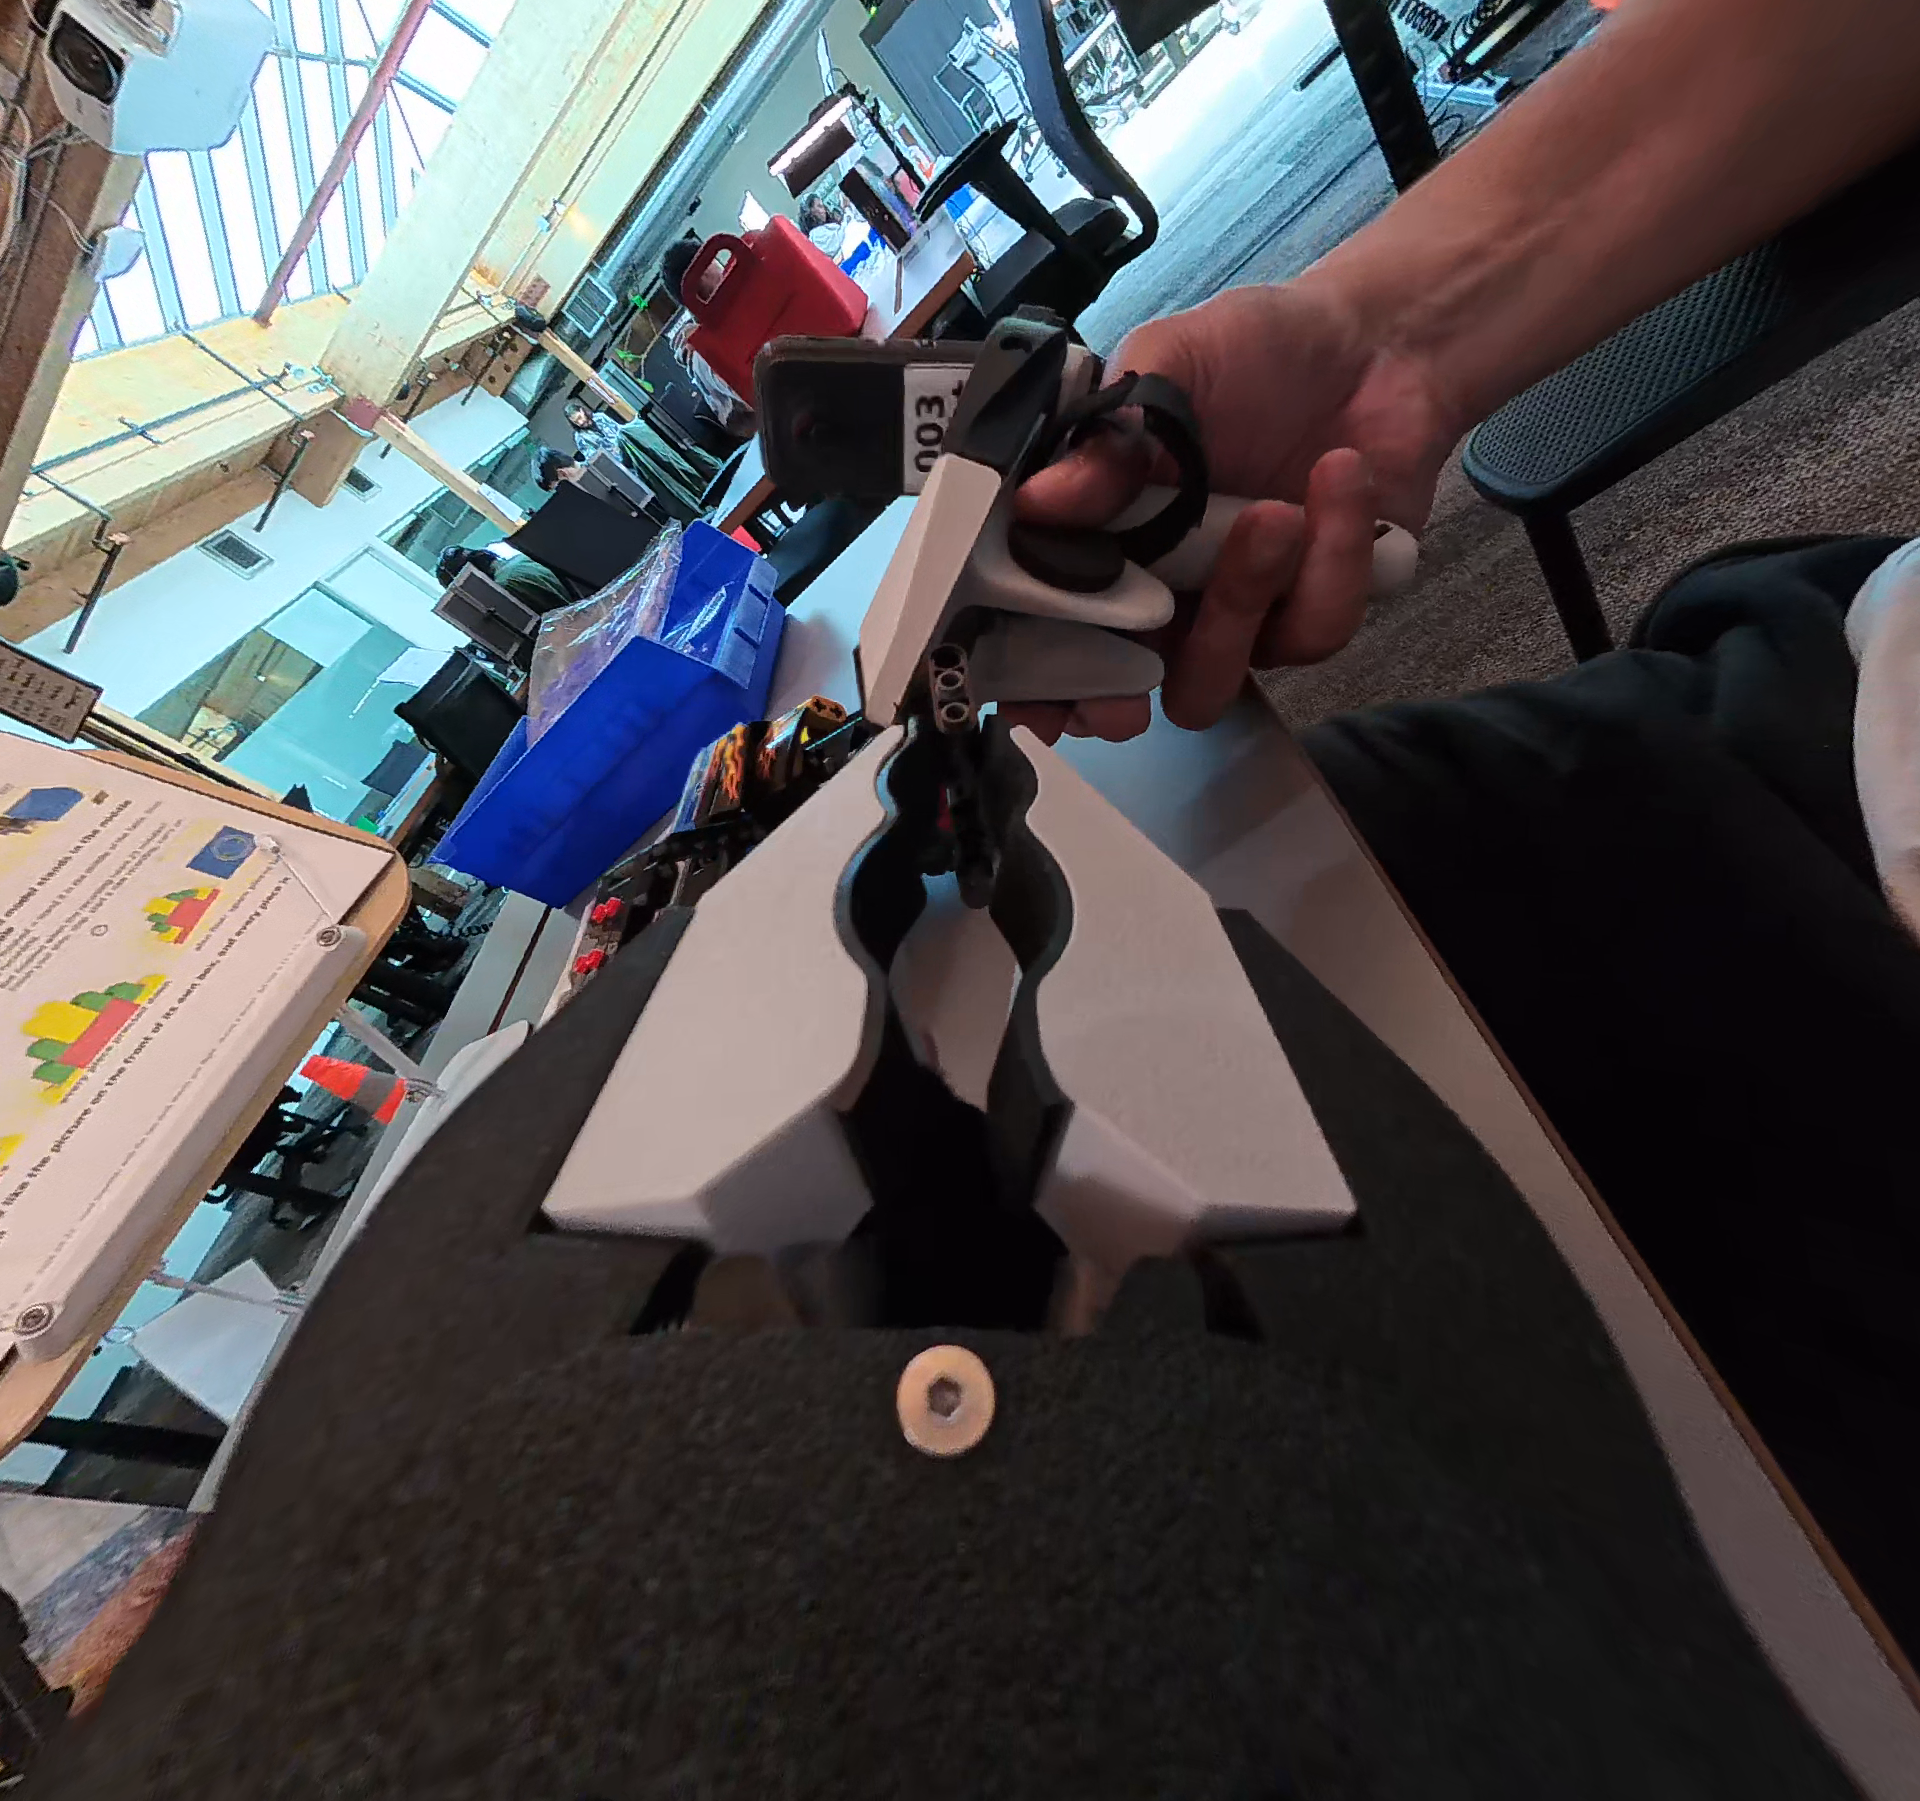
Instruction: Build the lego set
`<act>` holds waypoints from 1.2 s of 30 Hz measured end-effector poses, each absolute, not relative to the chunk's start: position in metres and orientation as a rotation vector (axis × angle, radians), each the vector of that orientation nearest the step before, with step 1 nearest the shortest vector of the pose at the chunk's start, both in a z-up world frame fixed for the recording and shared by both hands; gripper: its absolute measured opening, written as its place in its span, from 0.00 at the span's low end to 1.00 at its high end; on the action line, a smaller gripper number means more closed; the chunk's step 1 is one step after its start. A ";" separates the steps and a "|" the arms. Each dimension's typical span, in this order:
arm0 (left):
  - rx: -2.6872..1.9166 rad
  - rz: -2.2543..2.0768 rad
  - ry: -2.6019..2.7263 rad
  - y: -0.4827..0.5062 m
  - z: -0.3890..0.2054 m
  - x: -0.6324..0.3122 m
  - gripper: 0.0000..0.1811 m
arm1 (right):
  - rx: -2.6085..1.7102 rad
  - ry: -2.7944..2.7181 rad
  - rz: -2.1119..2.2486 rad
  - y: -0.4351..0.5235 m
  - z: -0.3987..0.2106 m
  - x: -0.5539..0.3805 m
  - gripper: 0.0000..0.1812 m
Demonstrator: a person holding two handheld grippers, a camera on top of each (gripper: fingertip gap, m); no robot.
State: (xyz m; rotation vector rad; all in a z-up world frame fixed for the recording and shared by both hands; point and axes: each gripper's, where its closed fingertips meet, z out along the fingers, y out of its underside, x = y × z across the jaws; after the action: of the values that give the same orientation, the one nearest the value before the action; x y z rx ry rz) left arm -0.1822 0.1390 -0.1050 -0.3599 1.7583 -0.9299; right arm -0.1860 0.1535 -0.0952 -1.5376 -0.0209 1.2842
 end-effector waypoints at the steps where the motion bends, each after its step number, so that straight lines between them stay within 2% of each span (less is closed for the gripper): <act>1: -0.363 -0.930 1.754 0.139 -0.105 -0.182 0.04 | -1.537 -0.023 1.282 0.153 -0.095 -0.186 0.02; 9: -0.460 -0.918 1.689 0.146 -0.105 -0.174 0.05 | -1.522 0.041 1.377 0.155 -0.093 -0.180 0.03; 13: -0.585 -0.934 1.758 0.151 -0.122 -0.166 0.14 | -1.519 0.007 1.404 0.154 -0.092 -0.189 0.03; 15: -0.550 -0.969 1.735 0.146 -0.117 -0.168 0.09 | -1.543 -0.010 1.375 0.155 -0.095 -0.192 0.03; 19: -0.554 -0.965 1.764 0.148 -0.120 -0.168 0.05 | -1.541 -0.007 1.338 0.157 -0.095 -0.190 0.03; 24: -0.534 -0.907 1.774 0.149 -0.122 -0.168 0.05 | -1.551 -0.048 1.297 0.154 -0.096 -0.192 0.06; 36: -0.532 -0.948 1.804 0.141 -0.122 -0.171 0.05 | -1.603 -0.143 1.238 0.146 -0.101 -0.193 0.03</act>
State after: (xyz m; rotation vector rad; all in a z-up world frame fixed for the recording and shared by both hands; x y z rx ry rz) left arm -0.1714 0.1415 -0.1222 -0.5319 1.8038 -0.9482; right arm -0.1926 0.1456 -0.1008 -1.6031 -0.1431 1.2376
